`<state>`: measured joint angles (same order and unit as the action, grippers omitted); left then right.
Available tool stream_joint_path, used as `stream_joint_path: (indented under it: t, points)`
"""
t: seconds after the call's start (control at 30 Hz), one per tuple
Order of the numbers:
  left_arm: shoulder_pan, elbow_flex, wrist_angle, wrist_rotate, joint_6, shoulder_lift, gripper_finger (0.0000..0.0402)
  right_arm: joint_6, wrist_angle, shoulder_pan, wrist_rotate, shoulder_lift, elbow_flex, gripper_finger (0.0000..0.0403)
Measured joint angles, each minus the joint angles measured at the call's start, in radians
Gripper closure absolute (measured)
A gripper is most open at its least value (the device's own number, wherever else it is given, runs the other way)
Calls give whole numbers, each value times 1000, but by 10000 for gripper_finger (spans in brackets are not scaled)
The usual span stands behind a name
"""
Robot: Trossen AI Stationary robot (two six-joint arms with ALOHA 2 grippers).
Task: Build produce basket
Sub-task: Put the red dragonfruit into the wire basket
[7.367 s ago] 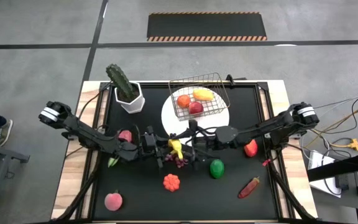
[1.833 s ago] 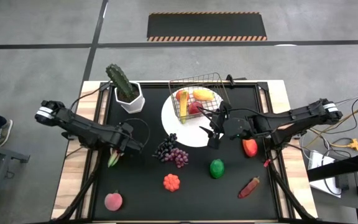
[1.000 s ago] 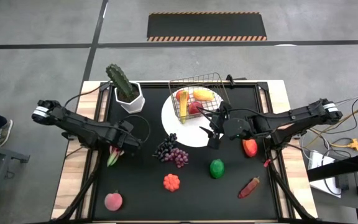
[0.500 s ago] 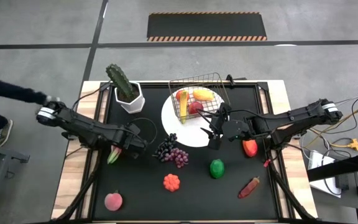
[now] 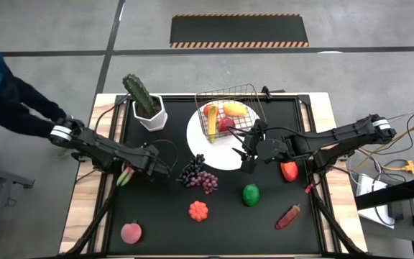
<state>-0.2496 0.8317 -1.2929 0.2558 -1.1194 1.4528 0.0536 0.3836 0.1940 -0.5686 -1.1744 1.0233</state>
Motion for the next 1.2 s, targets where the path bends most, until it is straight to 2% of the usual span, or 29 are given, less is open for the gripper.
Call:
stream_joint_path:
  t: [0.13,0.4,0.5,0.67,0.77,0.83,0.93,1.1,1.2]
  points:
    - [0,-5,4,20,0,9,35,4,0,0,0,0,-1,158]
    - [-1,0,9,45,-27,0,136,11,0,0,0,0,-2,158]
    - [-16,41,18,74,-37,-10,154,16,0,0,0,0,-9,158]
    - [-68,163,29,241,-42,-44,158,25,-40,0,10,0,-48,158]
    - [-115,241,67,367,15,-53,159,-3,-128,0,80,0,-90,158]
    - [-150,280,167,446,119,-60,159,-21,-192,0,153,0,-115,158]
    - [-187,297,448,511,373,-69,159,-38,-312,0,321,0,-155,158]
    - [-211,244,1002,487,863,-77,160,-39,-567,0,498,0,-226,145]
    - [-212,204,1220,477,1036,-77,160,-39,-611,0,537,0,-248,127]
